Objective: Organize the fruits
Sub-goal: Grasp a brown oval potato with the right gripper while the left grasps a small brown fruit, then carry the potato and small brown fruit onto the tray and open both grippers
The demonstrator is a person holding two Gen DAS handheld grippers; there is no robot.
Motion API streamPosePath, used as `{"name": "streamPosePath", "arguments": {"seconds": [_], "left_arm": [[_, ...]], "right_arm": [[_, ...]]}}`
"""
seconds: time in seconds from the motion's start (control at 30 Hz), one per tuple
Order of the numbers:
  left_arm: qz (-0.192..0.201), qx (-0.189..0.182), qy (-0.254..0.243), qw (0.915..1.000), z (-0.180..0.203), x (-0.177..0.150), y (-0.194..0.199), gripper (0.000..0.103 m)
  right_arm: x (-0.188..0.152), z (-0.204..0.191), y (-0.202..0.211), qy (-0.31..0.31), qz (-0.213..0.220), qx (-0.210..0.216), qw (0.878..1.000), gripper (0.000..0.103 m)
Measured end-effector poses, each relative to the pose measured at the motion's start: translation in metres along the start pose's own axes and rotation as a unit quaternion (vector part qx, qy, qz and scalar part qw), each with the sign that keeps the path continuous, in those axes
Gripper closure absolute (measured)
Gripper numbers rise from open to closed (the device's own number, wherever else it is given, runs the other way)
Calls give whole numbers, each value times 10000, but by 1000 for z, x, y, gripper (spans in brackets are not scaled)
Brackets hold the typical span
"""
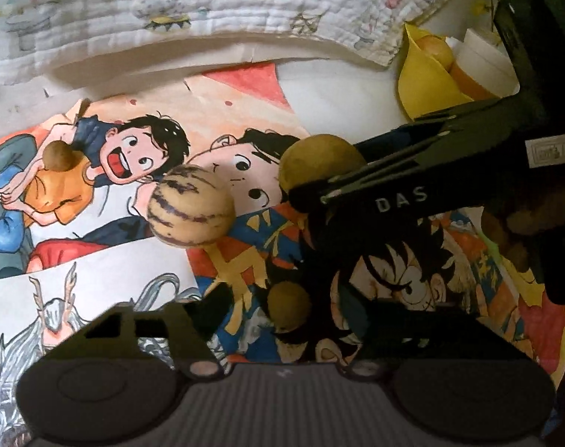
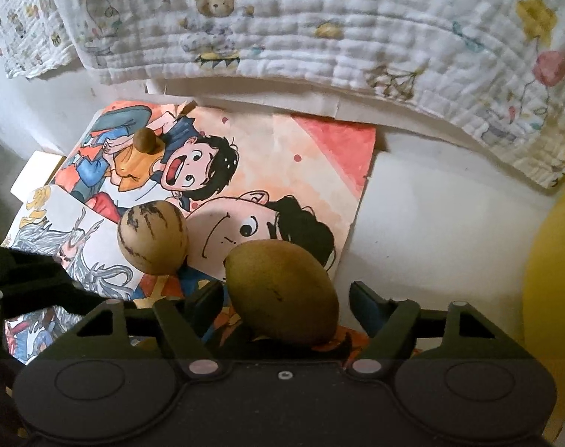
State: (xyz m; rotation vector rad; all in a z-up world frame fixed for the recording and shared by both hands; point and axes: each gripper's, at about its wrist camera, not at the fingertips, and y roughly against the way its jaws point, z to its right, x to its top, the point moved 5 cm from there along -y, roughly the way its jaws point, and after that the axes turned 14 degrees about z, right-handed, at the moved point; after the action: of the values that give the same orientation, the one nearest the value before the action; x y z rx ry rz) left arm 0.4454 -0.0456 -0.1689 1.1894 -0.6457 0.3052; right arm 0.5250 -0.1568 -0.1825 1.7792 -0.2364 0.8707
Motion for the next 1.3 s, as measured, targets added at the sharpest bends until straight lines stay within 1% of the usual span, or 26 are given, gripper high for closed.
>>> {"name": "streamPosePath", "arguments": {"seconds": [0.07, 0.23, 0.3, 0.33, 0.4, 0.57, 0.77, 0.9, 1.07, 1.3], "left_arm": [[-42, -36, 16, 10000, 1, -2, -2, 50], [-23, 45, -22, 10000, 1, -5, -1, 55], [-24, 142, -7, 9999, 0, -4, -1, 63], [-22, 185, 23, 9998, 0, -4, -1, 66], [-51, 173, 141, 9997, -1, -4, -1, 75], [-64, 168, 269, 9995, -1, -3, 1, 75], [18, 173, 388, 9991, 0, -3, 11, 75], [23, 209, 238, 9995, 3, -3, 15, 75], [58, 235, 159, 9996, 9, -2, 20, 75], [148, 162, 72, 9997, 26, -1, 30, 75]], "right_arm": [[0, -2, -1, 16, -7, -4, 10000, 35], [-1, -4, -5, 34, -44, -63, 10000, 37], [-2, -3, -6, 20, -70, -96, 9999, 37], [-2, -4, -6, 25, -85, -111, 9999, 37], [-3, -3, -6, 36, -79, -128, 9999, 38], [-3, -3, -4, -3, -59, -164, 9998, 39], [-8, 1, 17, -372, 135, -193, 9990, 39], [-17, 0, 41, -549, 285, -211, 9979, 39], [-36, 0, 73, -819, 339, -250, 9957, 39], [-62, -4, 119, -1027, 484, -348, 9929, 39]]}}
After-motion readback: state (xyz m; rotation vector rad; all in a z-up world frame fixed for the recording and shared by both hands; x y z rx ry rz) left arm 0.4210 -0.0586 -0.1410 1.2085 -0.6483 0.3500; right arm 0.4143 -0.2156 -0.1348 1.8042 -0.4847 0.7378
